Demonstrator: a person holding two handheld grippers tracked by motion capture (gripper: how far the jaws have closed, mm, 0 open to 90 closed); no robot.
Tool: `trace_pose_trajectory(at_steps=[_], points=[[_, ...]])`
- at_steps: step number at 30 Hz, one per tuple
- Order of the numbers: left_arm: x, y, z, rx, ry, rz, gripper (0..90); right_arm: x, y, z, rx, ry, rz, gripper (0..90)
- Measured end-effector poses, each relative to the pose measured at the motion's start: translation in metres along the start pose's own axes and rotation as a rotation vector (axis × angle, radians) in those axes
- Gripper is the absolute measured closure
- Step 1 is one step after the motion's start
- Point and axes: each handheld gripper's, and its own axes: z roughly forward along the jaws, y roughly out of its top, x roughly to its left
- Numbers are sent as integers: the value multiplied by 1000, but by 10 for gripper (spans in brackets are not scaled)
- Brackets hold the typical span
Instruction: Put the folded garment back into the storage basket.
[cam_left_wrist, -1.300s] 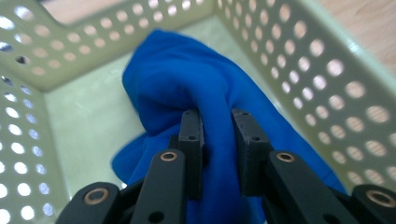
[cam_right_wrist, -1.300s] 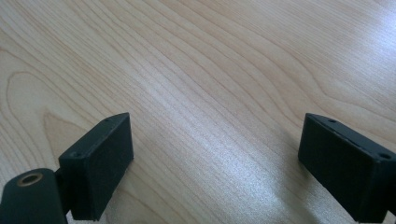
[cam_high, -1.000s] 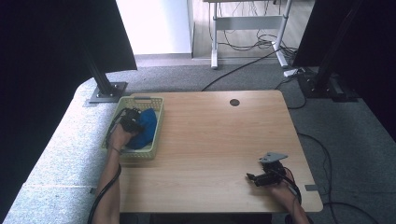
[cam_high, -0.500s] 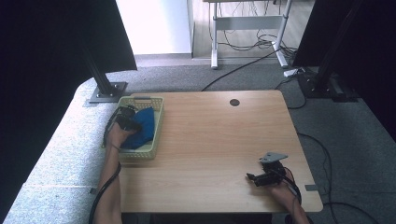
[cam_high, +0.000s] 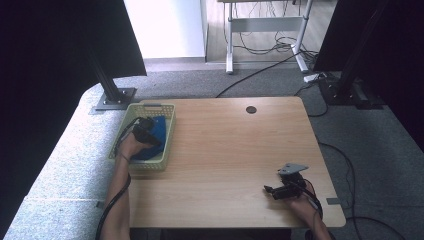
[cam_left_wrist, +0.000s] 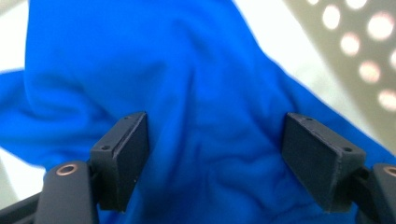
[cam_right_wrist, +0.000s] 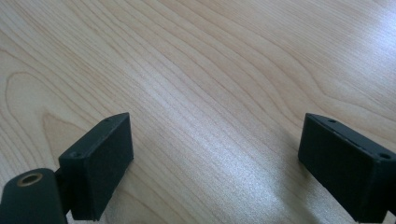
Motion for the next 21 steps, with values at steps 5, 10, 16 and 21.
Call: trace_pose_trajectory(at_steps=[5, 10, 16, 21], points=[[8, -10, -7, 34, -11, -9, 222, 0, 0, 0, 0, 0, 0, 99], [8, -13, -12, -64, -28, -38, 205, 0, 0, 0, 0, 0, 0, 99], [8, -16, -19, -181, -26, -88, 178, 0, 0, 0, 0, -1, 2, 99], [6, -19, -28, -255, -24, -109, 155, 0, 0, 0, 1, -2, 3, 99]])
